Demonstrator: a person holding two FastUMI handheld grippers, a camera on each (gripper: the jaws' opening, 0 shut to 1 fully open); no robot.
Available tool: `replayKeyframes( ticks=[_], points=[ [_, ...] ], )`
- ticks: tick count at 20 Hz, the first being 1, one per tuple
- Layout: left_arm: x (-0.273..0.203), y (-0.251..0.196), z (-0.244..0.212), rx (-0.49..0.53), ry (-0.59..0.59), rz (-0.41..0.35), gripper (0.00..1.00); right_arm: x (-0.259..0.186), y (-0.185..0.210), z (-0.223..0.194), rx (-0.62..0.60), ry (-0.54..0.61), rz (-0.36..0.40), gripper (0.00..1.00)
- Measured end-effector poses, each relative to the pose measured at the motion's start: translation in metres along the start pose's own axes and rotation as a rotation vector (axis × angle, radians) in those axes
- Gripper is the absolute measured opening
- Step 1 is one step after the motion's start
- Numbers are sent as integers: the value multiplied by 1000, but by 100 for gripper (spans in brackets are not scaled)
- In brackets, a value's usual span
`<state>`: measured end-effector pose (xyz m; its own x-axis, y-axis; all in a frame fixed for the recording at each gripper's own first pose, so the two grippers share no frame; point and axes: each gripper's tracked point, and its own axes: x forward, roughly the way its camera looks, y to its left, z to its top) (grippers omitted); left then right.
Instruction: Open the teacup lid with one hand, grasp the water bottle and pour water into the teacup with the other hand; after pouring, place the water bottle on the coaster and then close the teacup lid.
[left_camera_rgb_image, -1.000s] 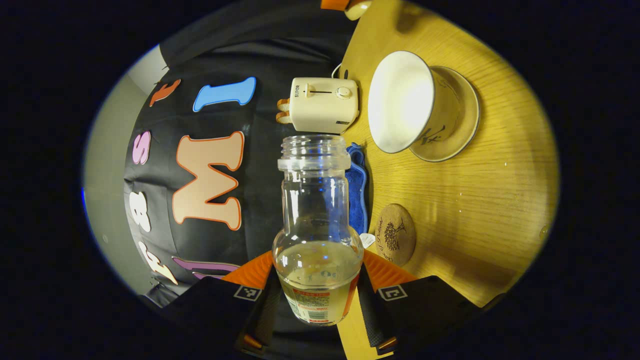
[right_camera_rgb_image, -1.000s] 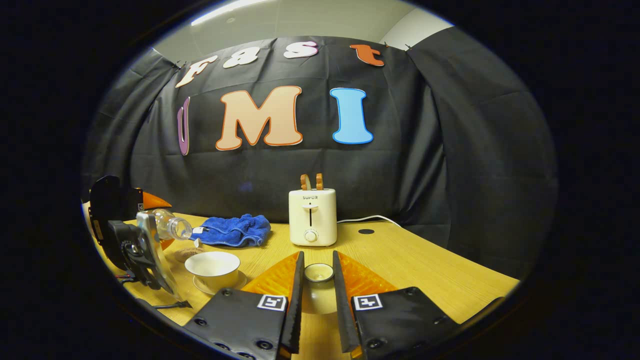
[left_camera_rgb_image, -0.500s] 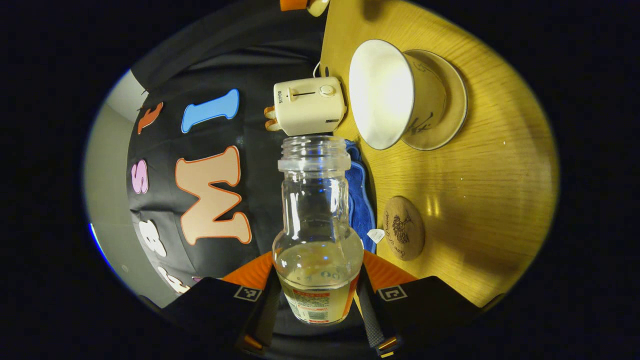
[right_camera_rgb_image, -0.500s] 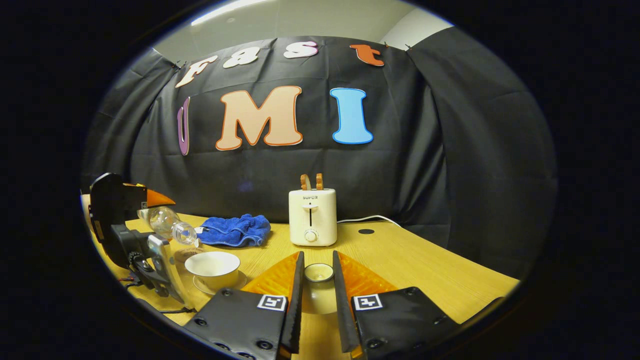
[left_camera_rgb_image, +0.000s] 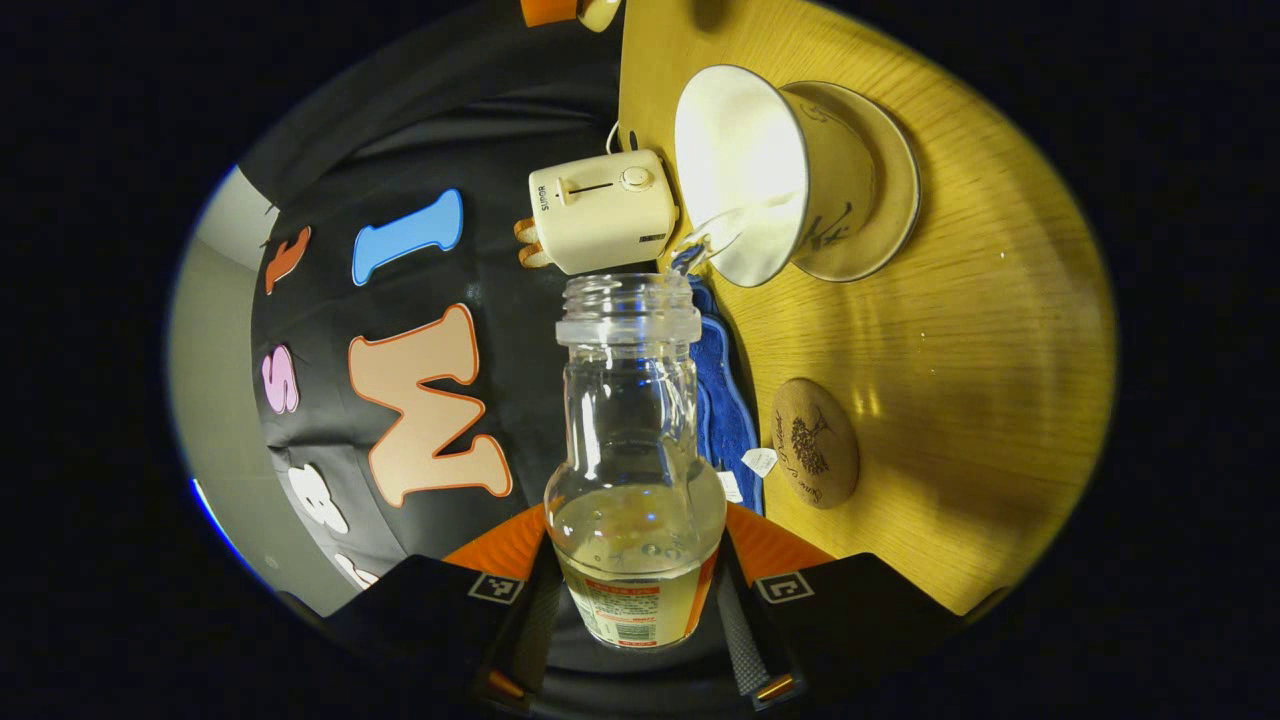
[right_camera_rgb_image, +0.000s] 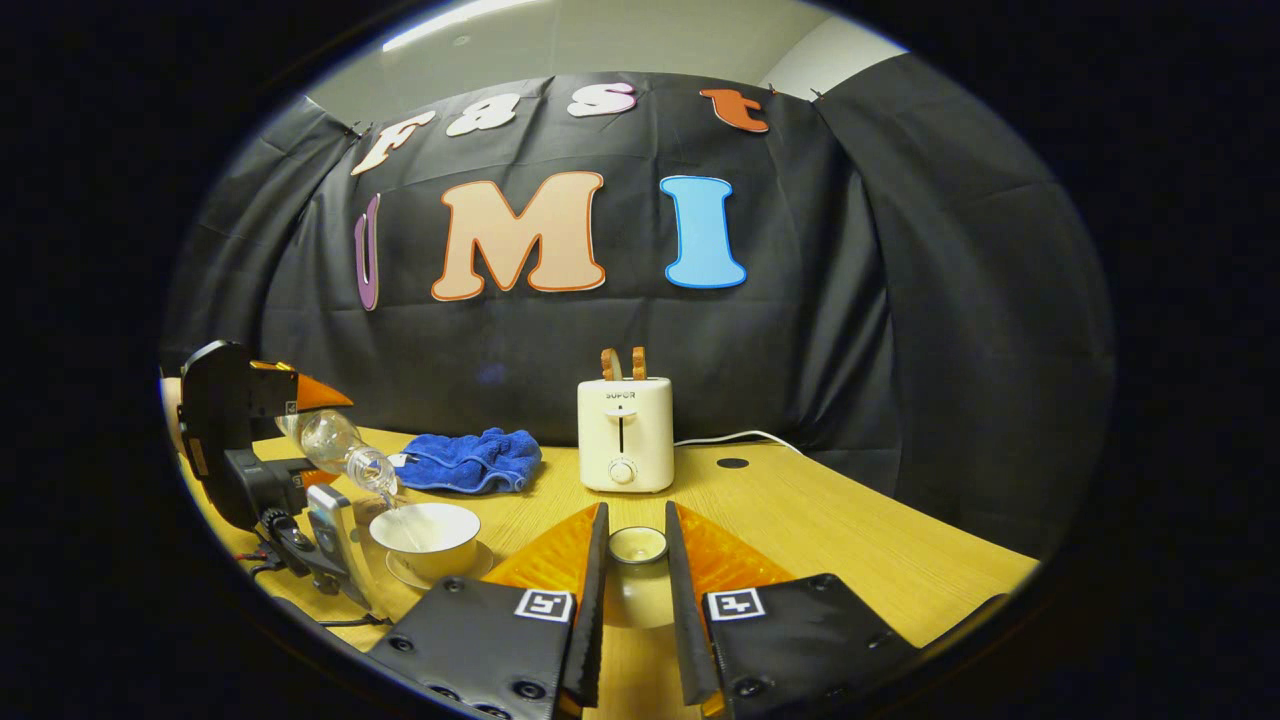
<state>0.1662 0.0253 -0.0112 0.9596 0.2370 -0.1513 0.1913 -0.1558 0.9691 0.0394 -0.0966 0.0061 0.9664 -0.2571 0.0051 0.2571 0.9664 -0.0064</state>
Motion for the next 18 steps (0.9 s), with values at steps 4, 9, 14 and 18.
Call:
replayKeyframes(
  ticks=[4,9,14,18],
  points=[
    [0,6,-2,35,9,6,68,0,0,0,0,0,0,34],
    [0,16,0,85,9,19,68,0,0,0,0,0,0,34],
    [-1,26,1,129,14,30,68,0,0,0,0,0,0,34],
    [-3,32,1,176,26,39,68,0,0,0,0,0,0,34]
  ],
)
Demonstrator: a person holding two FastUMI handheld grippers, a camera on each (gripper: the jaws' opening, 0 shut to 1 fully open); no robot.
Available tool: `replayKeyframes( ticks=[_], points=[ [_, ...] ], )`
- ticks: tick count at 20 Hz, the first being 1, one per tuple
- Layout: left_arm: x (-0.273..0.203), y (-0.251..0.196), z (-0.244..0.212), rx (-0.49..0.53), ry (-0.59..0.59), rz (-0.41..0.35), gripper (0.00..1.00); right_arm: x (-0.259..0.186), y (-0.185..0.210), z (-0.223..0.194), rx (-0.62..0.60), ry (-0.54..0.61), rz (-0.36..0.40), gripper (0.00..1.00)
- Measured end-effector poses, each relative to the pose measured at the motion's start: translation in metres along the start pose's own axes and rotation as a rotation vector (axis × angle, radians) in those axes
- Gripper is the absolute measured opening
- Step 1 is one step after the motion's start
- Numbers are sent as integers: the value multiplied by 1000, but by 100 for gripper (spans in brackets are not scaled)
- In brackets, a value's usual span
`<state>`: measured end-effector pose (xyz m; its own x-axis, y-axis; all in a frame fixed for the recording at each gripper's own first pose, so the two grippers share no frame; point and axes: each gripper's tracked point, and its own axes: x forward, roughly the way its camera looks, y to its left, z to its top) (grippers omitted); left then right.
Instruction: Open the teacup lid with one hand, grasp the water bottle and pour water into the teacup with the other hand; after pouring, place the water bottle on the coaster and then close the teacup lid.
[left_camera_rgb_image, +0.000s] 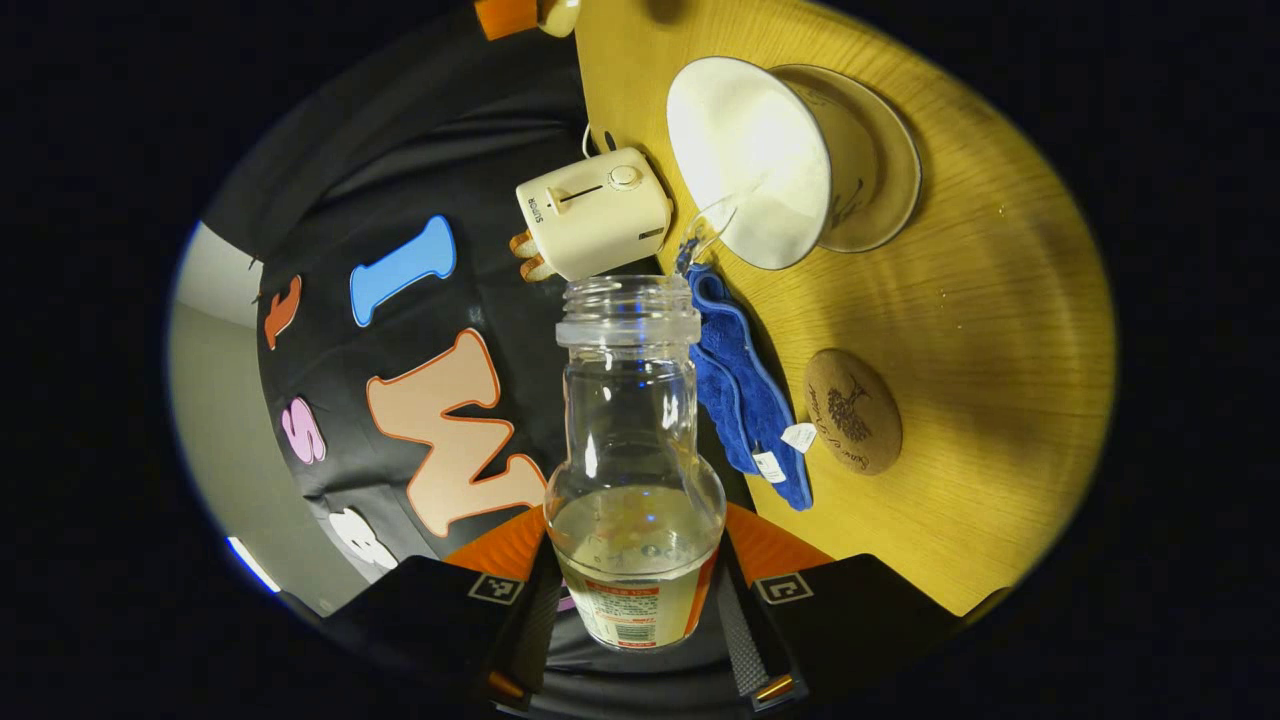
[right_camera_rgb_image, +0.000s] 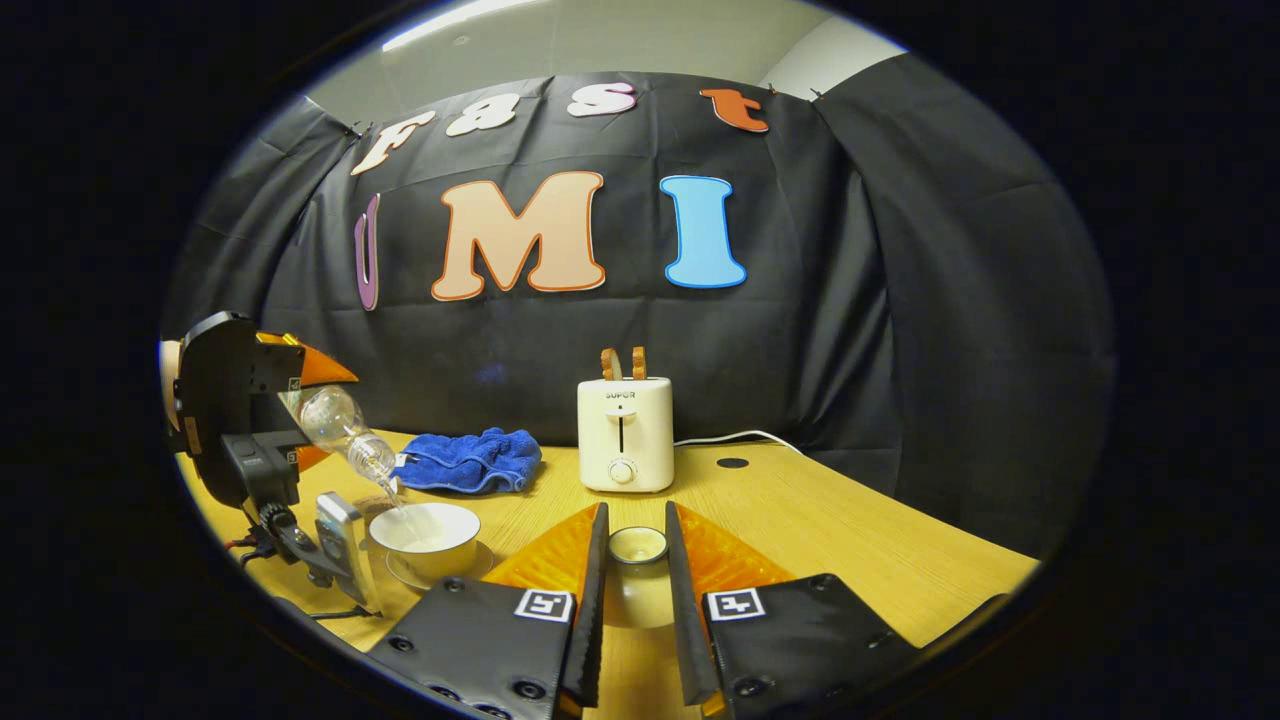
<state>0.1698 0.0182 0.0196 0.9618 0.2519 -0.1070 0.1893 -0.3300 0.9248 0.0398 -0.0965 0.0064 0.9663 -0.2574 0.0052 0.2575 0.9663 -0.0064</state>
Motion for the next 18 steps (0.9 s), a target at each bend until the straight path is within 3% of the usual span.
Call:
replayKeyframes(
  ticks=[6,18],
  points=[
    [1,7,3,51,1,17,69,0,0,0,0,0,0,34],
    [3,9,8,49,-10,21,69,0,-1,-1,0,0,-2,34]
  ],
)
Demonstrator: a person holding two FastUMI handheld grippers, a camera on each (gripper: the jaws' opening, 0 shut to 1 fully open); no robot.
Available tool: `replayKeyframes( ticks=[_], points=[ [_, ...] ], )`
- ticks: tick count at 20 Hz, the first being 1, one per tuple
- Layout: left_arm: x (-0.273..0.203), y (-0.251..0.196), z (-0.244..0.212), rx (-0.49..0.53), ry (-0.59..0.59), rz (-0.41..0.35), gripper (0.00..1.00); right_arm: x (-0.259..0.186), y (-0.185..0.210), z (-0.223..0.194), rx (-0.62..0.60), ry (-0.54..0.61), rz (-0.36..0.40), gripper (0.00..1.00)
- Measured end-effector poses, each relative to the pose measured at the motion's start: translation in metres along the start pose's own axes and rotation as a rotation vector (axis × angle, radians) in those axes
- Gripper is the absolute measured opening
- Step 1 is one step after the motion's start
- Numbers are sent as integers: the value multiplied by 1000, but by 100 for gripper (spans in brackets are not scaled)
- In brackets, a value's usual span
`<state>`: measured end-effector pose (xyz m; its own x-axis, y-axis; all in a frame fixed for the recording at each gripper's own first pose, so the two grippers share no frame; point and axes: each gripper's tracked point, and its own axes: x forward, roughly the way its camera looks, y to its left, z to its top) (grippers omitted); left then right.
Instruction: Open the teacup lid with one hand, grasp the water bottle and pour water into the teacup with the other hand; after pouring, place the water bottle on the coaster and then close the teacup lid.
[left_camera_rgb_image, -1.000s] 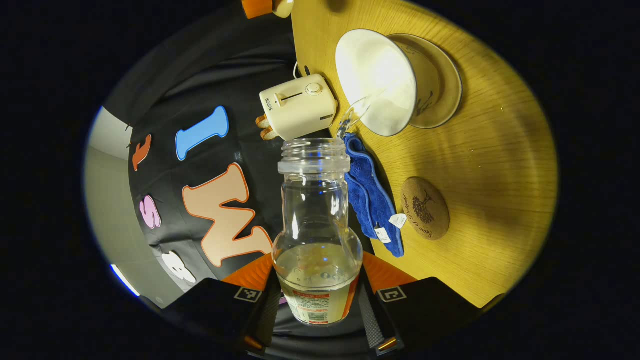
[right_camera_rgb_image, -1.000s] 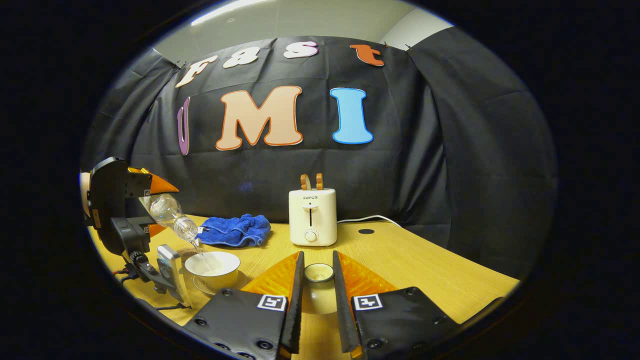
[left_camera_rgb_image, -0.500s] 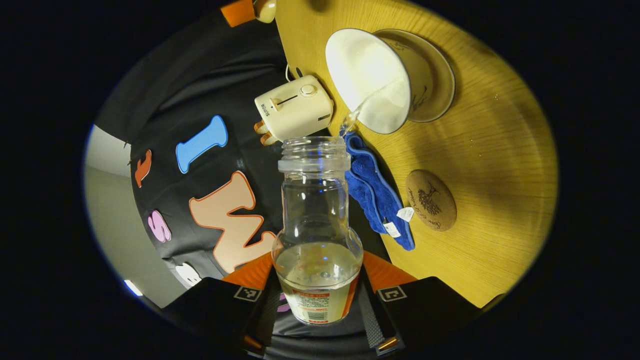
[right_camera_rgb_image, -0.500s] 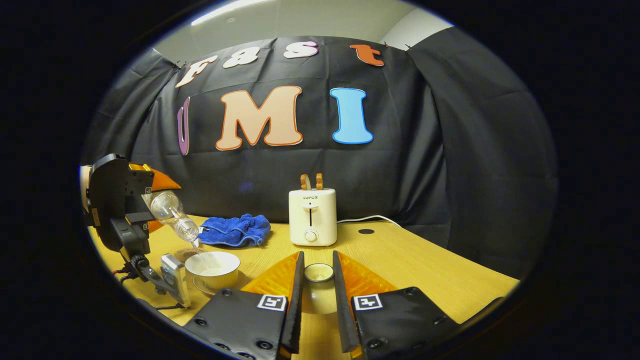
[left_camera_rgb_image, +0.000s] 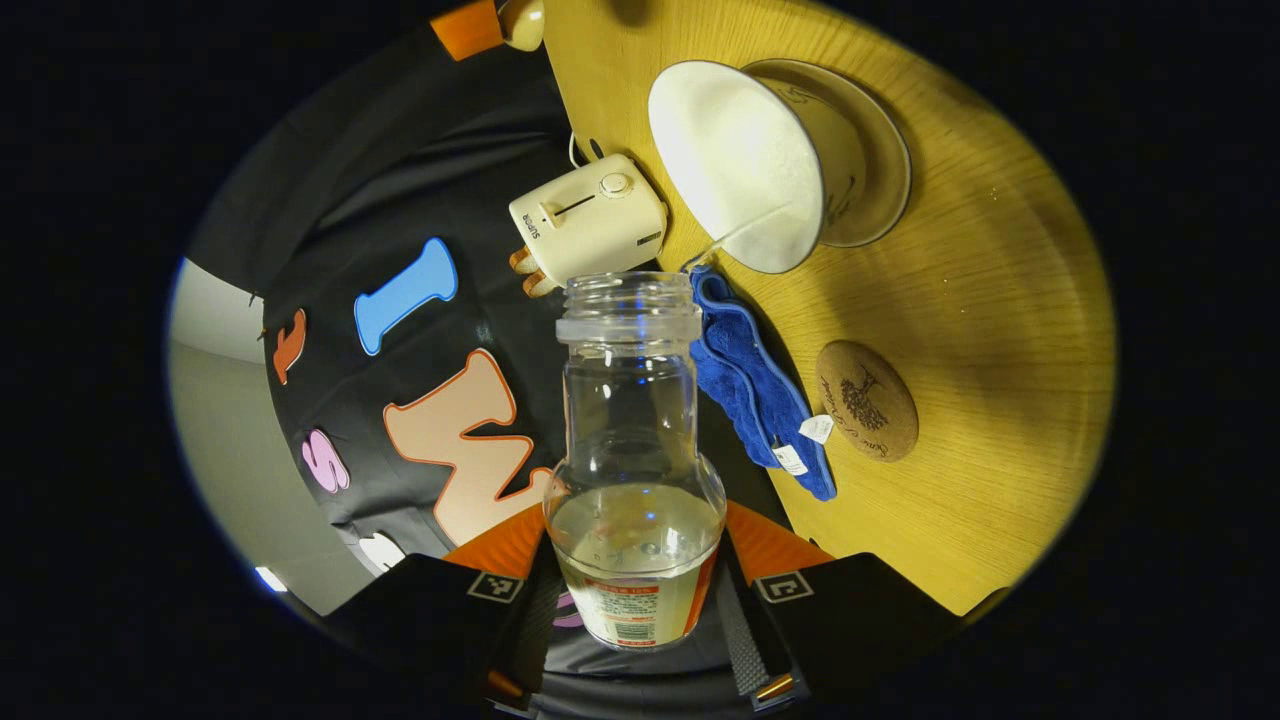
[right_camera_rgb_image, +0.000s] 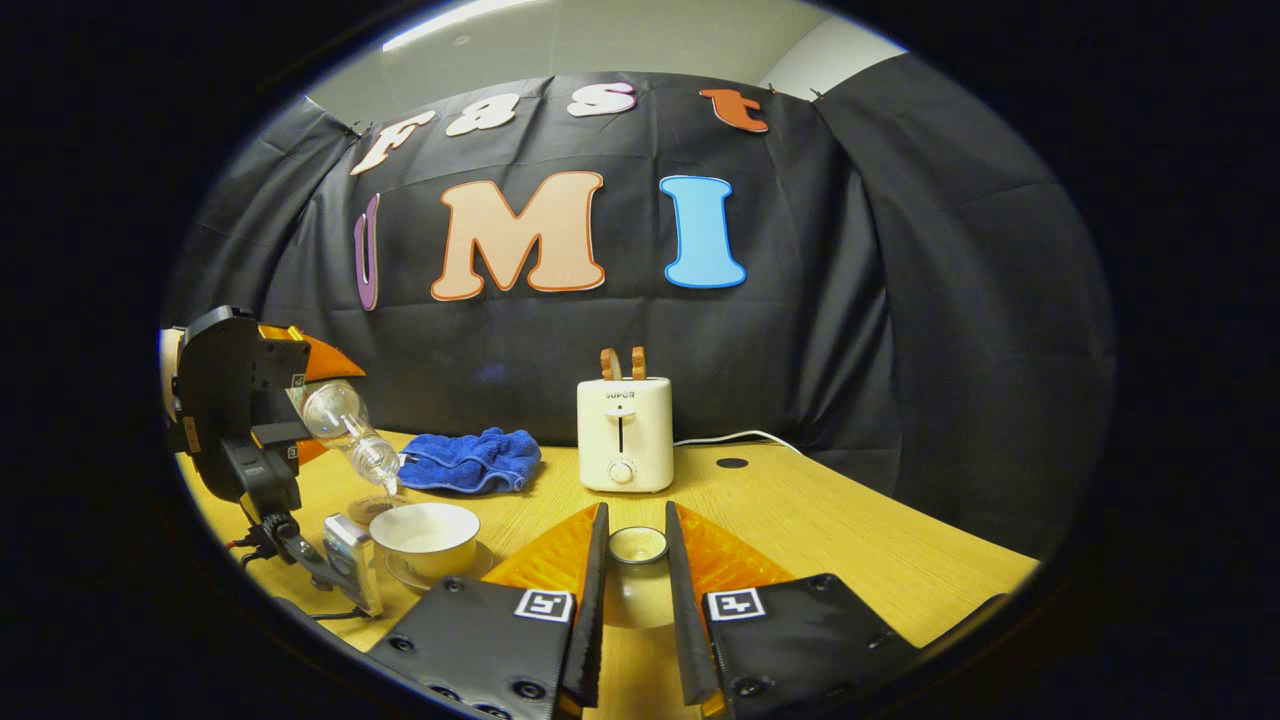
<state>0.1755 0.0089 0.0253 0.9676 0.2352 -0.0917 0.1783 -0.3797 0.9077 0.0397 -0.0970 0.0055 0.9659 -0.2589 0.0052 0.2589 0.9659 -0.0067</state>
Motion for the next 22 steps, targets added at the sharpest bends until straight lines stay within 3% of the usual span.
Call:
replayKeyframes(
  ticks=[4,11,19,22],
  points=[
    [0,-19,5,-228,-40,-69,68,0,0,0,0,0,0,34],
    [-7,-46,18,-871,-149,-177,68,0,1,0,0,-1,-1,34],
    [1,-26,-8,-1528,-204,-131,68,0,0,0,-1,-1,-4,34],
    [7,-19,-6,-1716,-237,-125,68,0,1,0,-1,0,-4,34]
  ],
)
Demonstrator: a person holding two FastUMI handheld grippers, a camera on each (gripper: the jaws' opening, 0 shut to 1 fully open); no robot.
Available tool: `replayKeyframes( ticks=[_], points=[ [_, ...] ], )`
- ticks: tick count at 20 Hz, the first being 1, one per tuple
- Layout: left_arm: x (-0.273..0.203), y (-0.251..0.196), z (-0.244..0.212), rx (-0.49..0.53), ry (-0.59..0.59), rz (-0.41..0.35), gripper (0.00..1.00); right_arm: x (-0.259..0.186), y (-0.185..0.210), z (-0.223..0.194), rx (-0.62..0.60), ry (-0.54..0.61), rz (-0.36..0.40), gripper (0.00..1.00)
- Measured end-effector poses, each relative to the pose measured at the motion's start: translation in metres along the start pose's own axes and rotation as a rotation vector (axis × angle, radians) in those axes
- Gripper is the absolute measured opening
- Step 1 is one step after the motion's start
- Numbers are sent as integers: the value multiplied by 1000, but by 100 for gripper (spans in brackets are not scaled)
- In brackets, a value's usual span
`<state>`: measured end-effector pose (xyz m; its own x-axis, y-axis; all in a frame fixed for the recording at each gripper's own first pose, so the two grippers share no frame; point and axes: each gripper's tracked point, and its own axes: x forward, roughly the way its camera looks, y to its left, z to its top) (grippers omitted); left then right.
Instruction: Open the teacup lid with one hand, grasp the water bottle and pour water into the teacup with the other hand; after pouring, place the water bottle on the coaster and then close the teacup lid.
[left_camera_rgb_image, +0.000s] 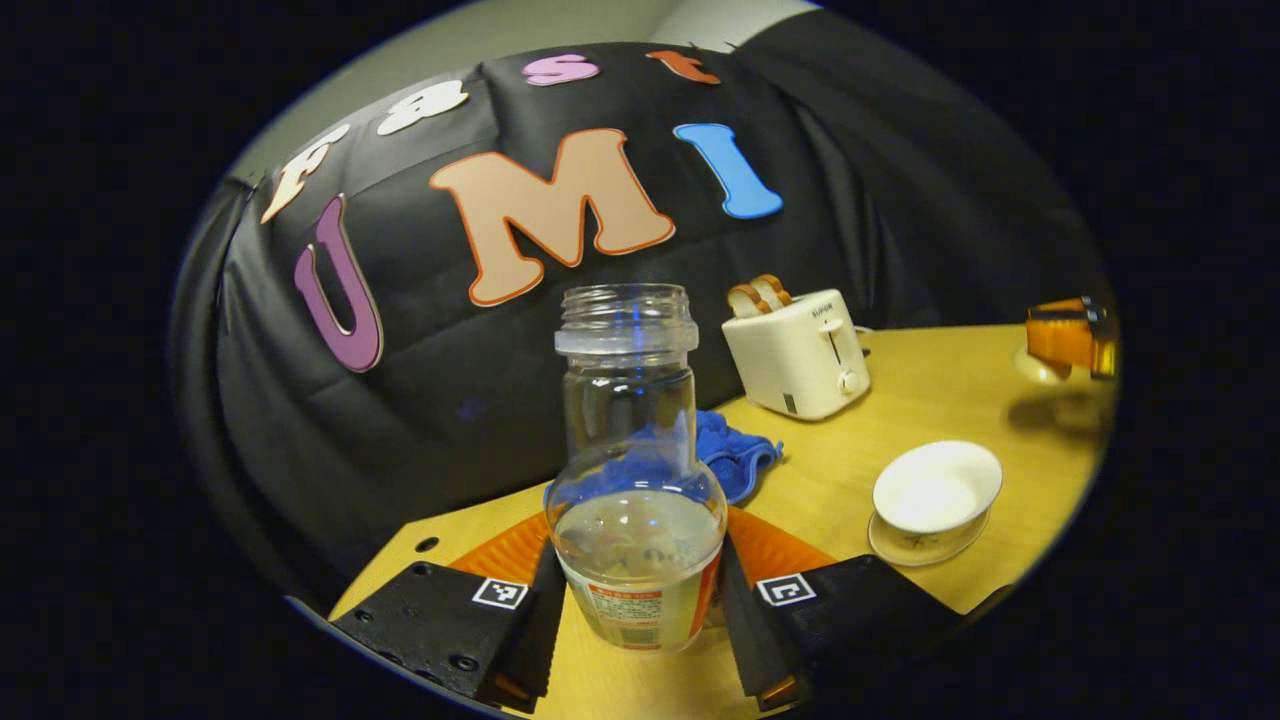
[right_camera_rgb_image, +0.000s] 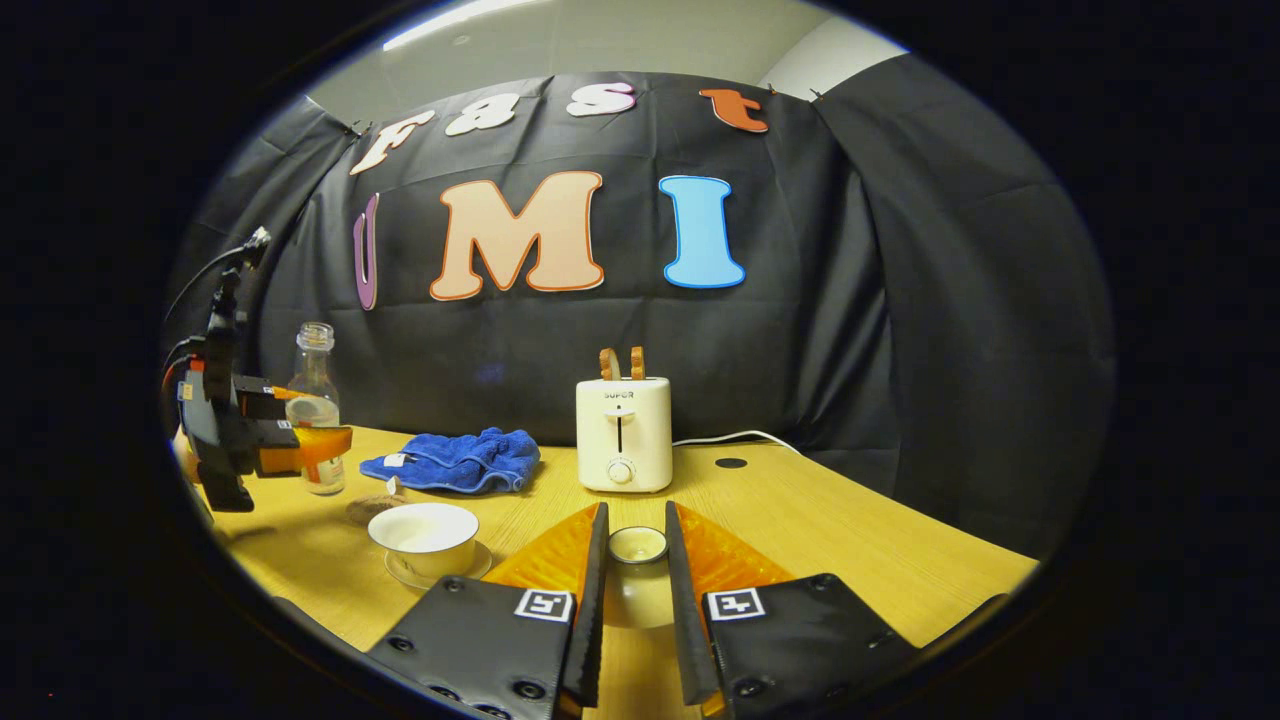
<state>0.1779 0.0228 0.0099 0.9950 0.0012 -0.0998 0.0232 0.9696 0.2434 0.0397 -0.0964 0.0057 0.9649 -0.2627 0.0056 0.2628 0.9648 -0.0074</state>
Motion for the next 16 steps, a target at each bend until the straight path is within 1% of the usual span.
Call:
replayKeyframes(
  ticks=[3,4,8,10,16],
  points=[
    [13,-6,-4,-173,-7,-21,67,0,0,0,-1,-1,0,34],
    [16,-5,-5,-201,-10,-20,67,0,0,0,-1,-1,0,34],
    [34,-3,-4,-258,-12,-16,68,1,-1,-1,-1,0,-3,34],
    [38,-9,-5,-315,-5,-29,67,0,-2,0,-1,0,-6,34],
    [46,-13,-22,-315,46,-17,68,1,-2,0,-1,-1,-8,34]
  ],
)
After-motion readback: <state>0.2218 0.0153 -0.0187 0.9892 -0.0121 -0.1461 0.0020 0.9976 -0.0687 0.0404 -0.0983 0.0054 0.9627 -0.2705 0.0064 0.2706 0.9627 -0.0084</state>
